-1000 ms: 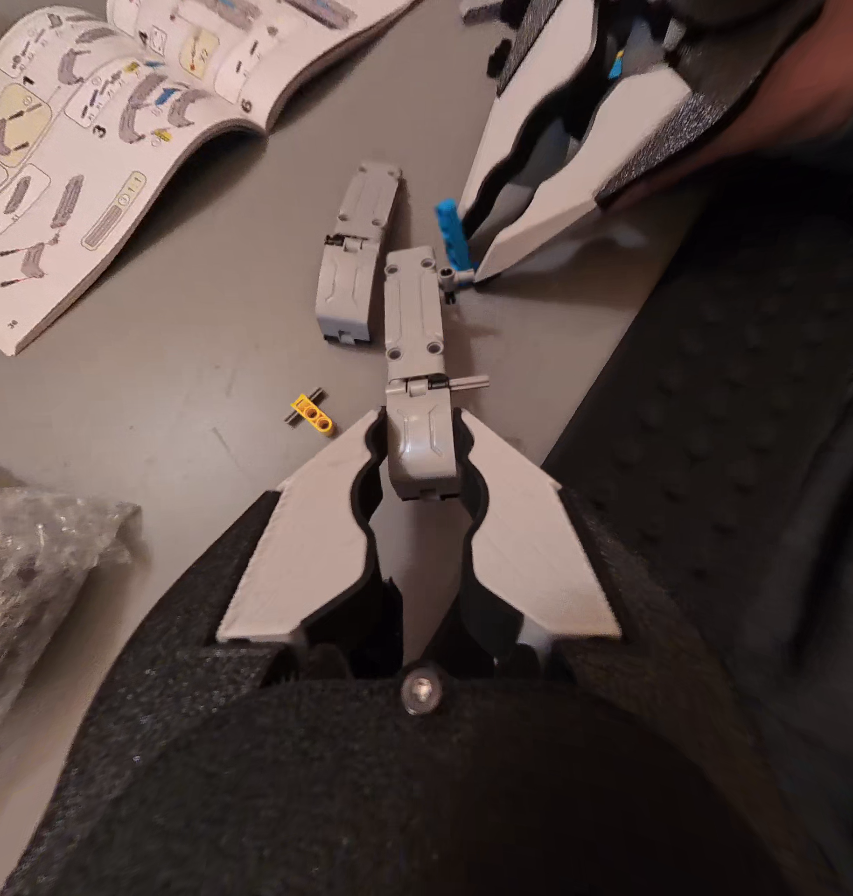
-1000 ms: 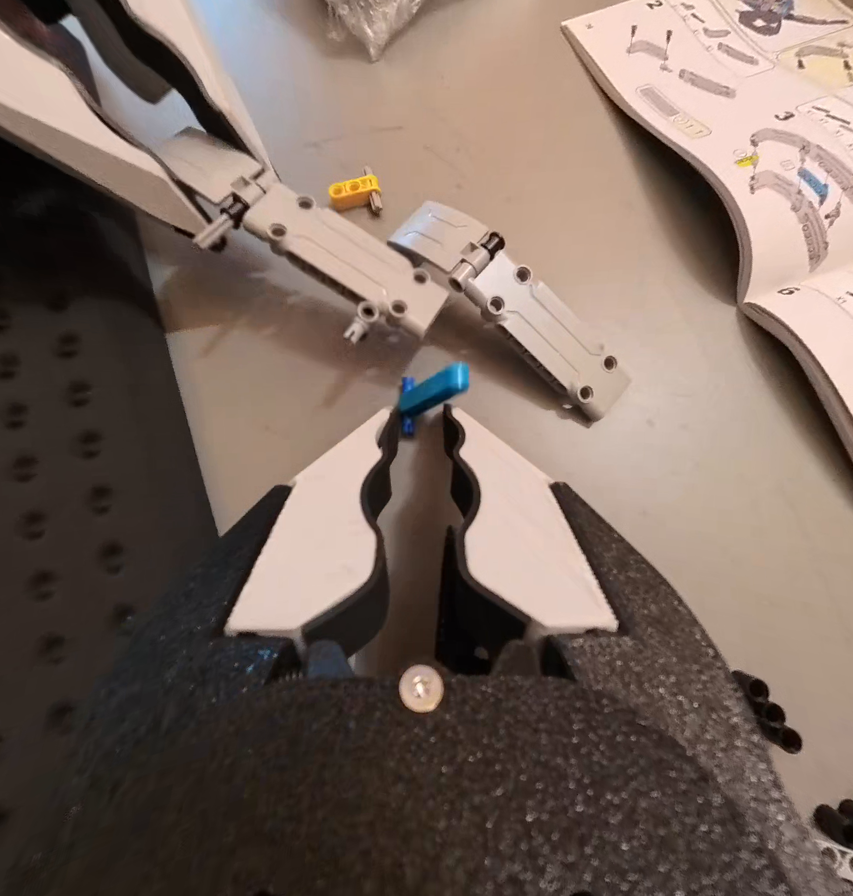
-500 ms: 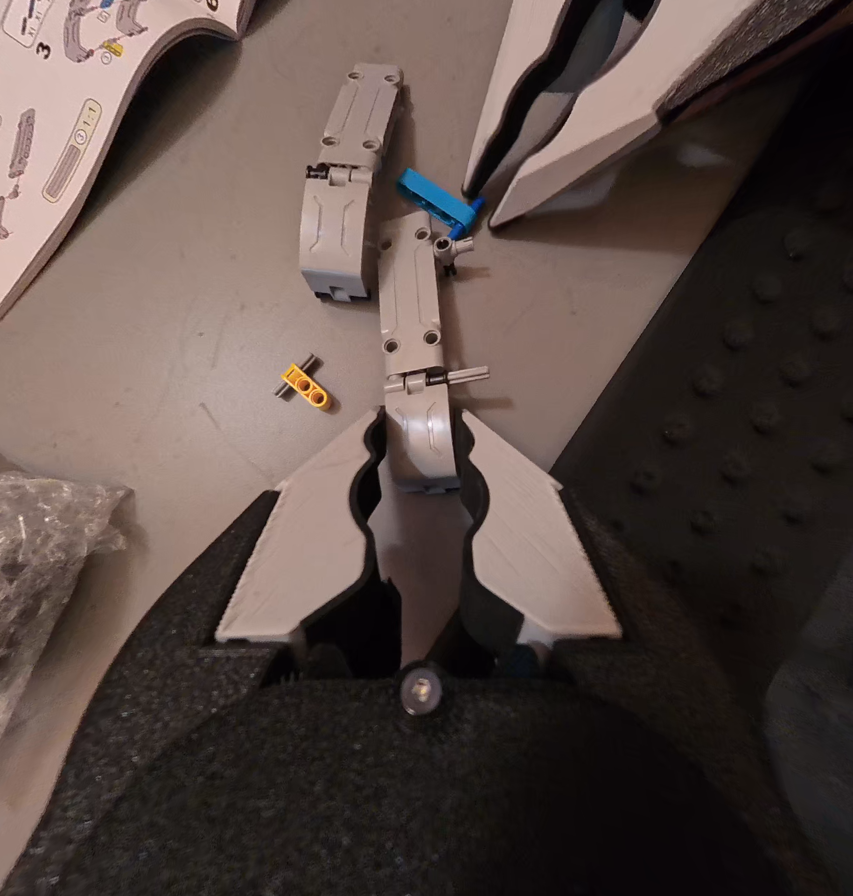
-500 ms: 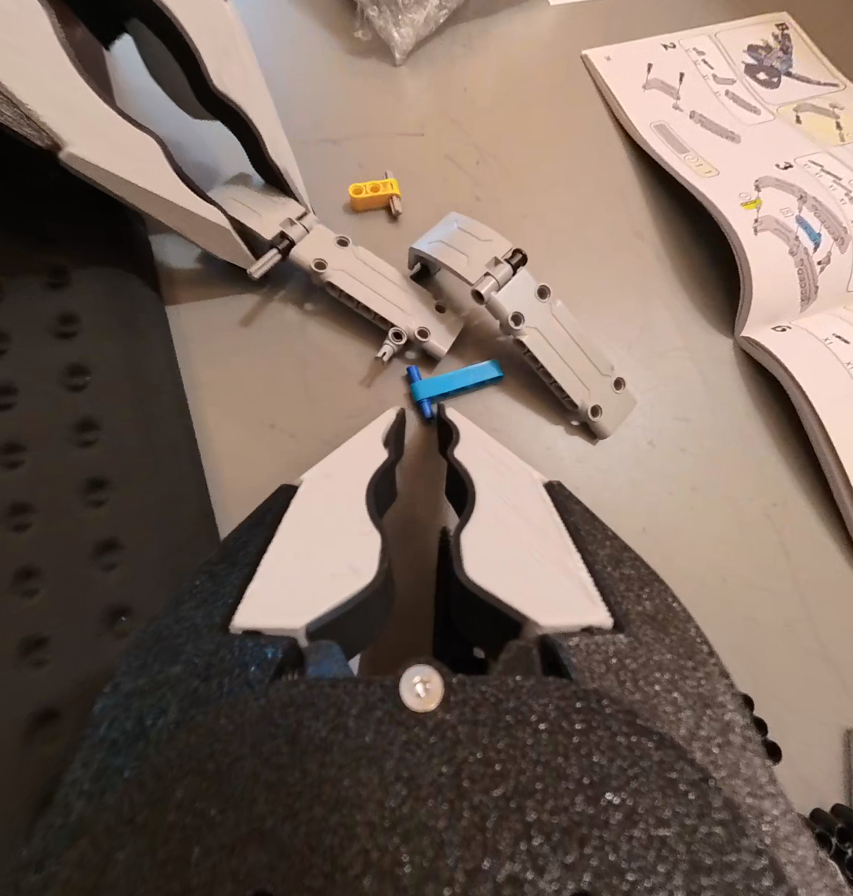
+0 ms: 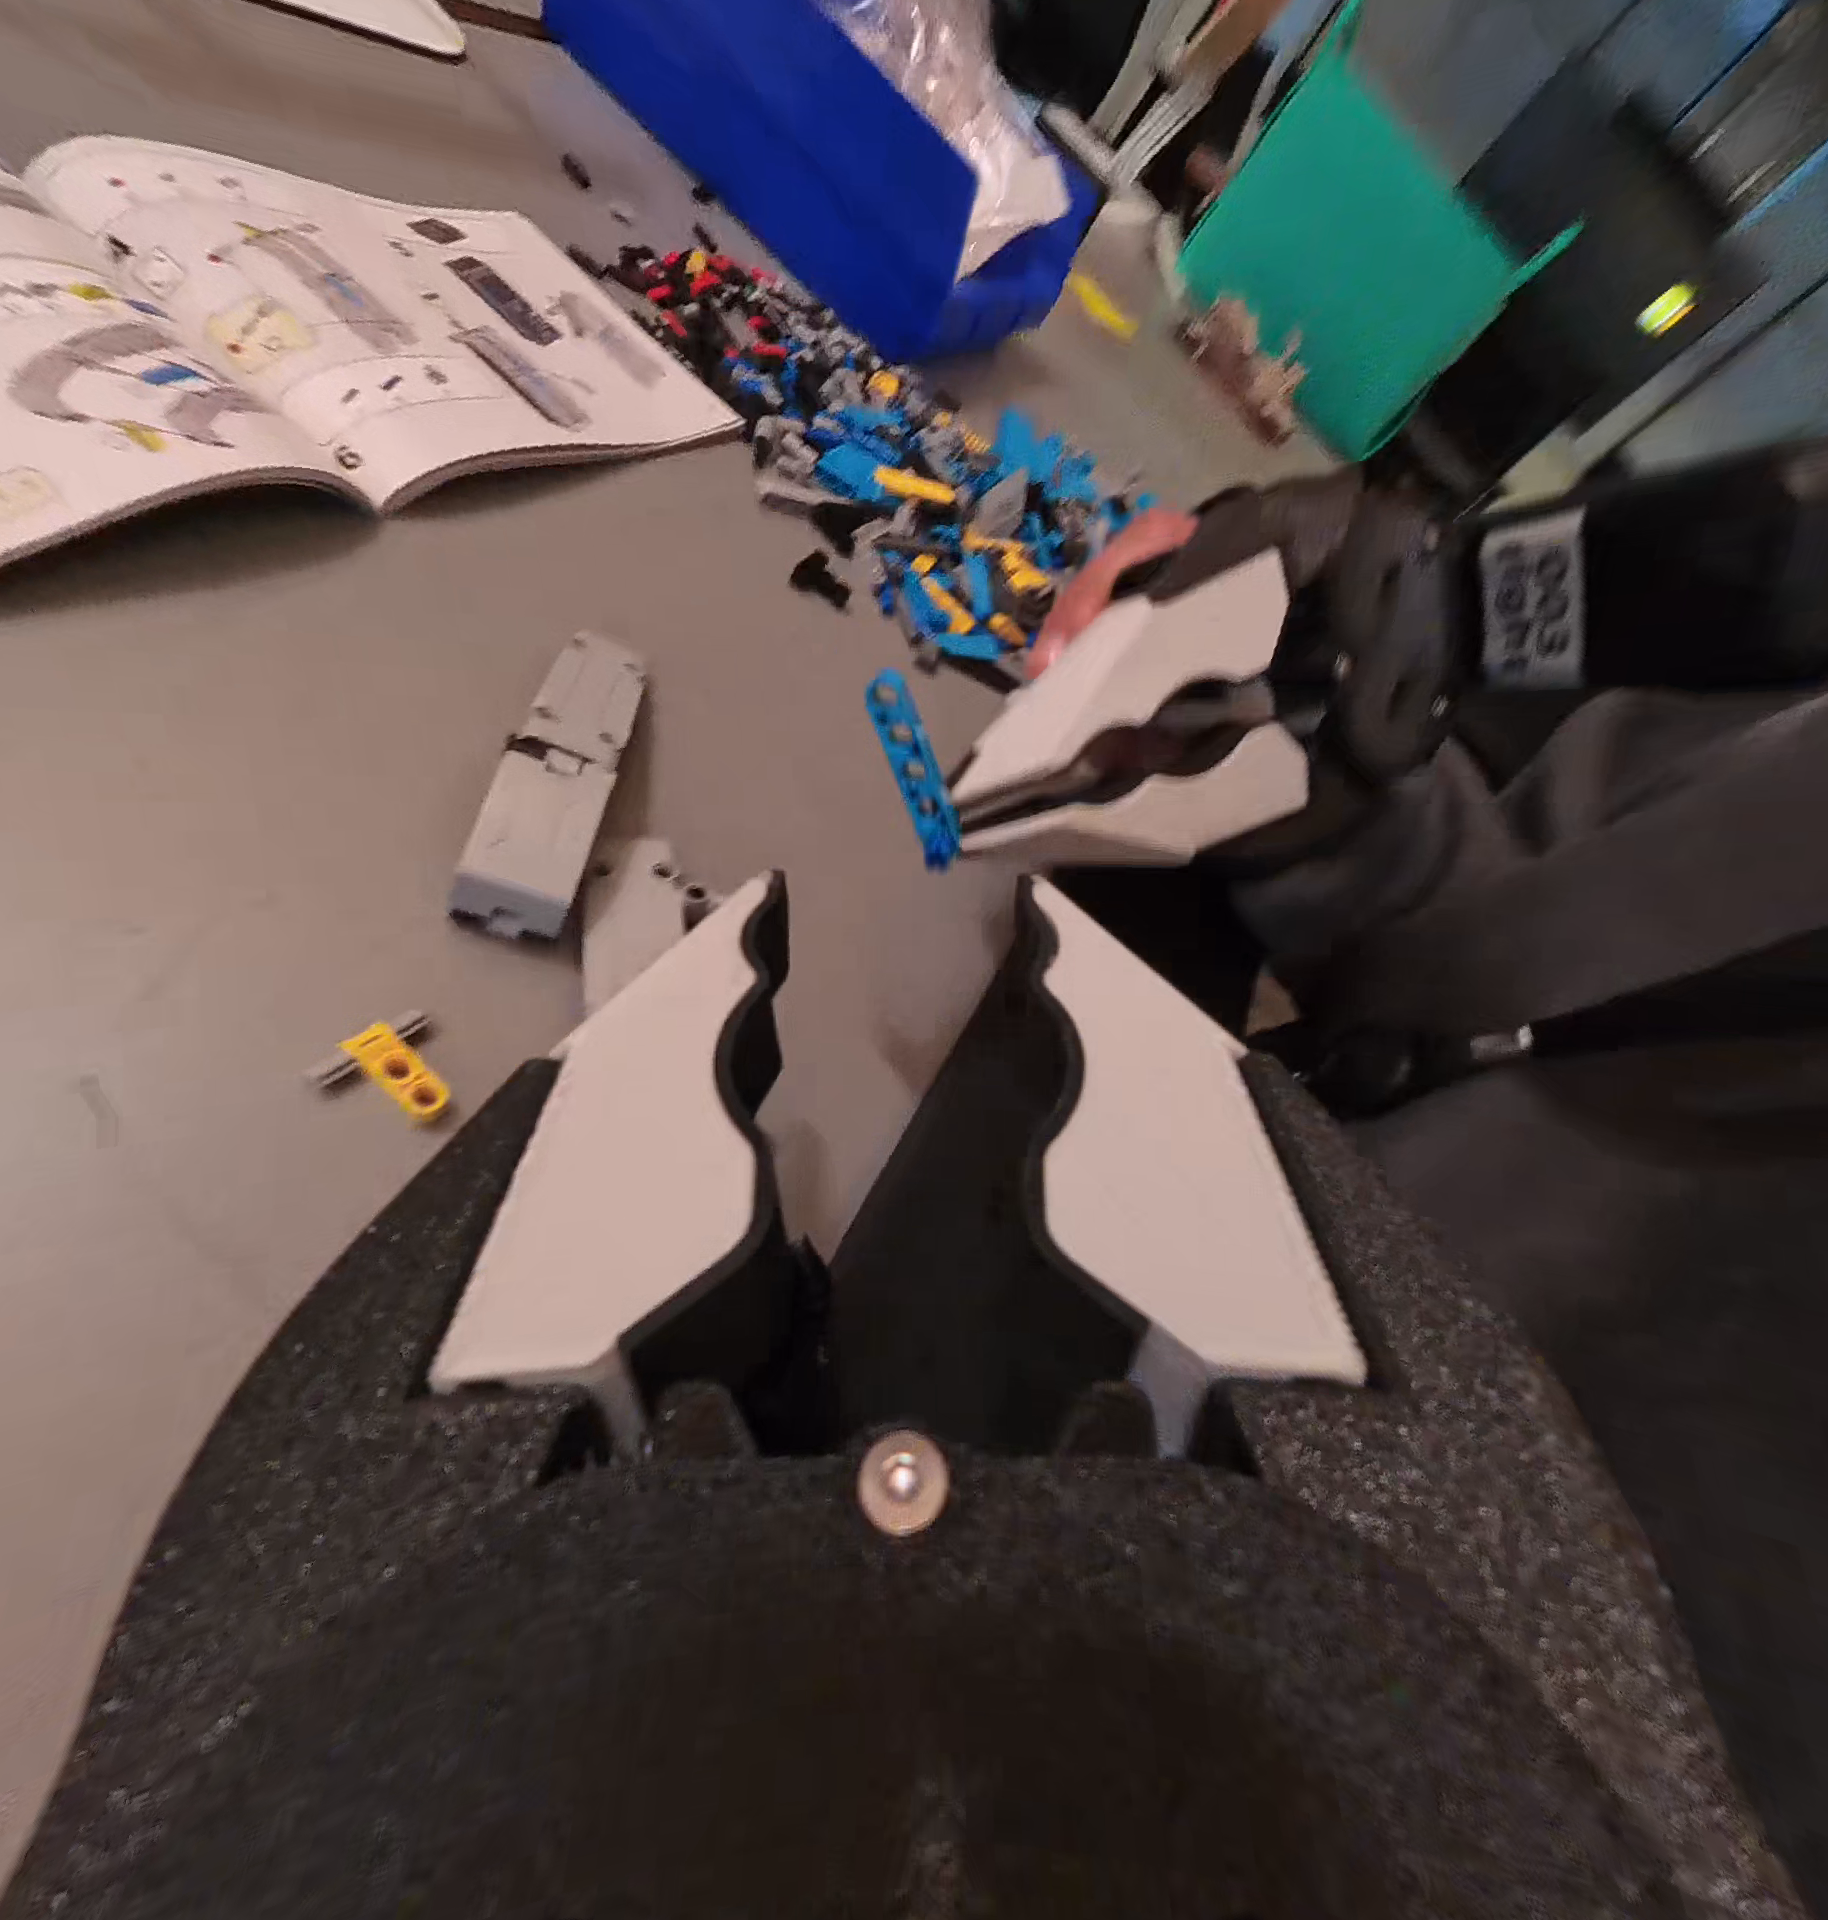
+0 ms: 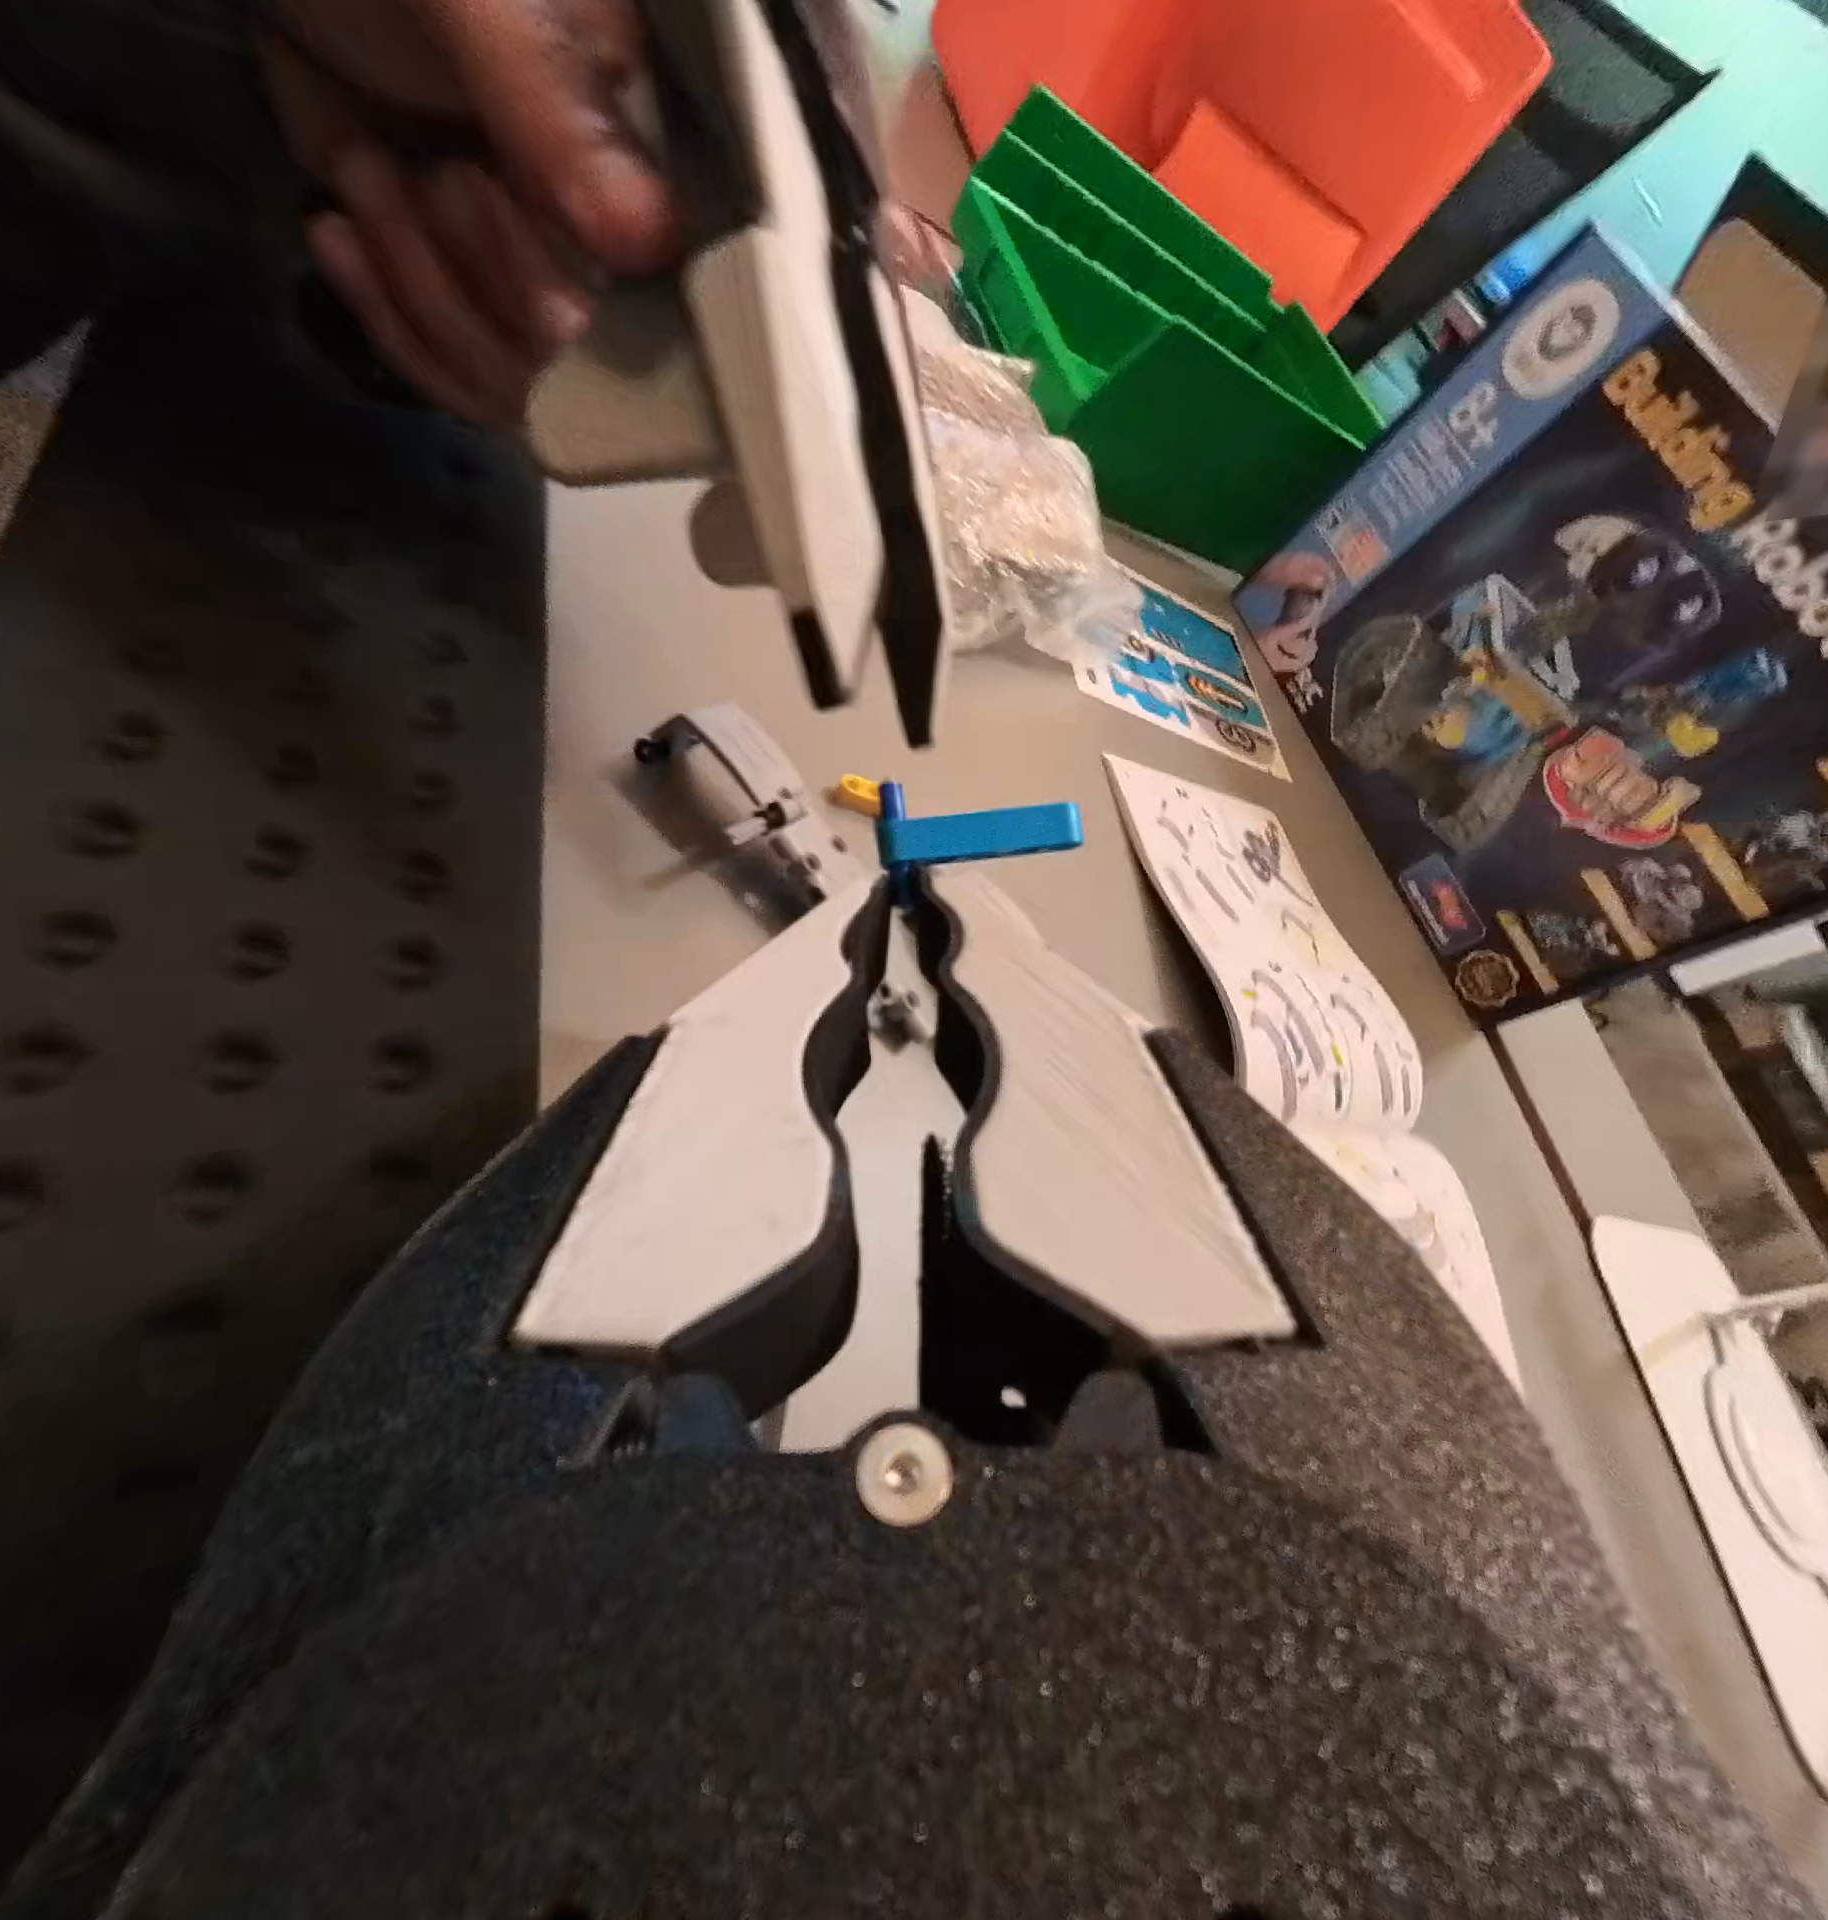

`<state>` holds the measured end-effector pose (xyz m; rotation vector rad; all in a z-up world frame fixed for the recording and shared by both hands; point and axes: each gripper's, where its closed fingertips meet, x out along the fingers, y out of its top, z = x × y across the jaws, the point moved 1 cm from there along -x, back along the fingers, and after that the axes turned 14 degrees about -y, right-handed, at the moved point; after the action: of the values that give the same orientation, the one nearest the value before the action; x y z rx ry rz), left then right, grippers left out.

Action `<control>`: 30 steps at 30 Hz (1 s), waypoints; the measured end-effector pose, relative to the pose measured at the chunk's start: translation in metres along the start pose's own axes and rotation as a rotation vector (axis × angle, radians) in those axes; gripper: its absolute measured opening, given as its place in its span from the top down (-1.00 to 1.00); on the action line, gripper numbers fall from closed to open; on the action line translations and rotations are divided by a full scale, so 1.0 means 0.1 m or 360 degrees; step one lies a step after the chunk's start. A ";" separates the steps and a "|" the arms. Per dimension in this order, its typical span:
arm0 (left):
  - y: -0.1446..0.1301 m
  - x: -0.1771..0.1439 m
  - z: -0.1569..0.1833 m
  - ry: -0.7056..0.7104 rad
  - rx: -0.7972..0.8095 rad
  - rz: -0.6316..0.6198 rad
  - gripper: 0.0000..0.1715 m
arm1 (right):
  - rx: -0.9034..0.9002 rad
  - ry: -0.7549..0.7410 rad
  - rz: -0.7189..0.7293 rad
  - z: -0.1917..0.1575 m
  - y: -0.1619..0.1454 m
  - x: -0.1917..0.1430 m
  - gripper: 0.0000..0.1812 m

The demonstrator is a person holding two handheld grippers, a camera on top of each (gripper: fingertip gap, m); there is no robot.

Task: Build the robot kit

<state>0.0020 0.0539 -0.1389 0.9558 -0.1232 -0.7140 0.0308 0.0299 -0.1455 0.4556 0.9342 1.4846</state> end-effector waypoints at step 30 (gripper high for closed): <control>0.03 0.46 0.57 0.0623 0.3443 -0.0877 0.93 | 0.2316 0.1701 0.0273 0.12 0.45 -0.41 0.66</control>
<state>0.0166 -0.0129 -0.1127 3.2658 -0.2927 -0.6857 0.0184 -0.0016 -0.0940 0.7528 2.8843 0.8655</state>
